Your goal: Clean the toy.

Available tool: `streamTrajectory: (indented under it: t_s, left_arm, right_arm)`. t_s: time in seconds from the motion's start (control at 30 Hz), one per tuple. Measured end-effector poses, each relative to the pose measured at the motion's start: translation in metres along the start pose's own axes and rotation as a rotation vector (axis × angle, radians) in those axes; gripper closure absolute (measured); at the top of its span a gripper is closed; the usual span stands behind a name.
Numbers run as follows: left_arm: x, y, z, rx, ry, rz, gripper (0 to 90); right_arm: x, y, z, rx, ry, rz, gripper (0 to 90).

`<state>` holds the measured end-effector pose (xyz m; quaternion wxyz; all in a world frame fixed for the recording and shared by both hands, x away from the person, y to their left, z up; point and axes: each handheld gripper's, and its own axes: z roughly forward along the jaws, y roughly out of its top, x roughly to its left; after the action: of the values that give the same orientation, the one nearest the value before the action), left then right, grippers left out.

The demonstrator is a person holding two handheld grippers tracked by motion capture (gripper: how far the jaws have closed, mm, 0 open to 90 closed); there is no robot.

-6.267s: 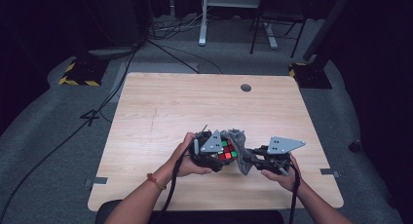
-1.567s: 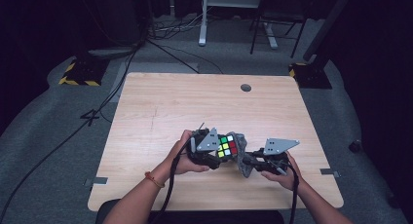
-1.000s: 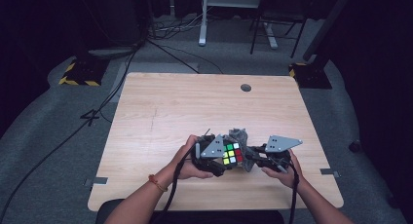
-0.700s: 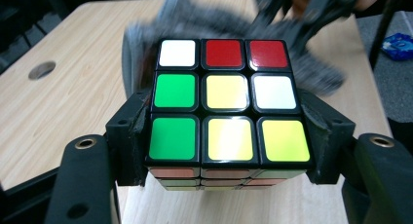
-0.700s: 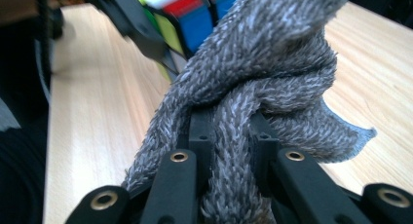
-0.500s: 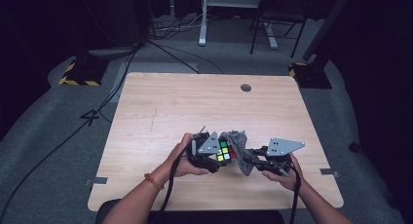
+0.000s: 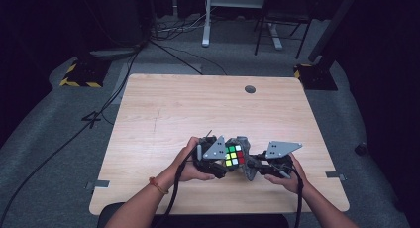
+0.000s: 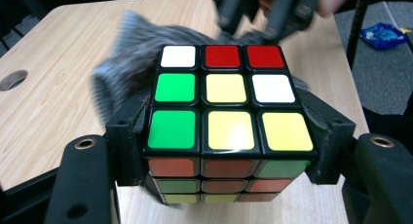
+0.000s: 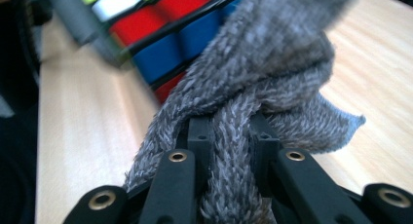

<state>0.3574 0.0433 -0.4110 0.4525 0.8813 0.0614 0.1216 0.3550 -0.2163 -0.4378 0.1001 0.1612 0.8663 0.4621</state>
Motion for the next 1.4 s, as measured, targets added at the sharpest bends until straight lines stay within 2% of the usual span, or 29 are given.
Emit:
streamTrajectory:
  t_s: [0.13, 0.2, 0.37, 0.47, 0.53, 0.6, 0.73, 0.9, 1.1, 1.4]
  left_arm:
    - [0.008, -0.005, -0.003, 0.003, 0.025, -0.025, 33.4]
    - [0.009, -0.006, -0.002, -0.006, -0.005, -0.044, 33.4]
    - [-0.003, -0.001, 0.005, 0.001, -0.061, -0.005, 33.4]
    - [-0.01, 0.004, 0.009, 0.01, -0.064, 0.025, 33.3]
    - [-0.01, 0.004, 0.011, 0.021, -0.052, 0.033, 33.4]
    - [-0.007, 0.003, 0.012, 0.031, -0.036, 0.021, 33.4]
    - [0.001, -0.001, 0.007, 0.03, 0.003, -0.008, 33.4]
    - [0.01, -0.004, -0.001, 0.02, 0.046, -0.035, 33.4]
    - [0.015, -0.008, -0.003, 0.026, 0.077, -0.047, 33.3]
    - [0.018, -0.009, -0.007, 0.028, 0.109, -0.048, 33.3]
  right_arm:
    - [0.002, 0.001, -0.003, -0.025, 0.036, -0.003, 76.4]
    - [0.003, 0.003, -0.005, -0.037, 0.031, -0.006, 76.3]
    - [0.006, 0.006, -0.01, -0.078, -0.063, -0.028, 76.4]
    - [0.003, 0.006, -0.012, -0.088, -0.098, -0.02, 76.6]
    - [0.0, 0.004, -0.012, -0.086, -0.091, -0.007, 76.8]
    - [-0.001, 0.003, -0.012, -0.081, -0.077, 0.001, 77.0]
    - [0.001, 0.002, -0.01, -0.051, -0.019, -0.008, 77.0]
    - [0.004, 0.003, -0.009, -0.055, 0.052, -0.015, 76.9]
    - [0.008, 0.005, -0.007, -0.029, 0.059, -0.037, 76.9]
    - [0.009, 0.005, -0.008, -0.034, 0.075, -0.046, 76.9]
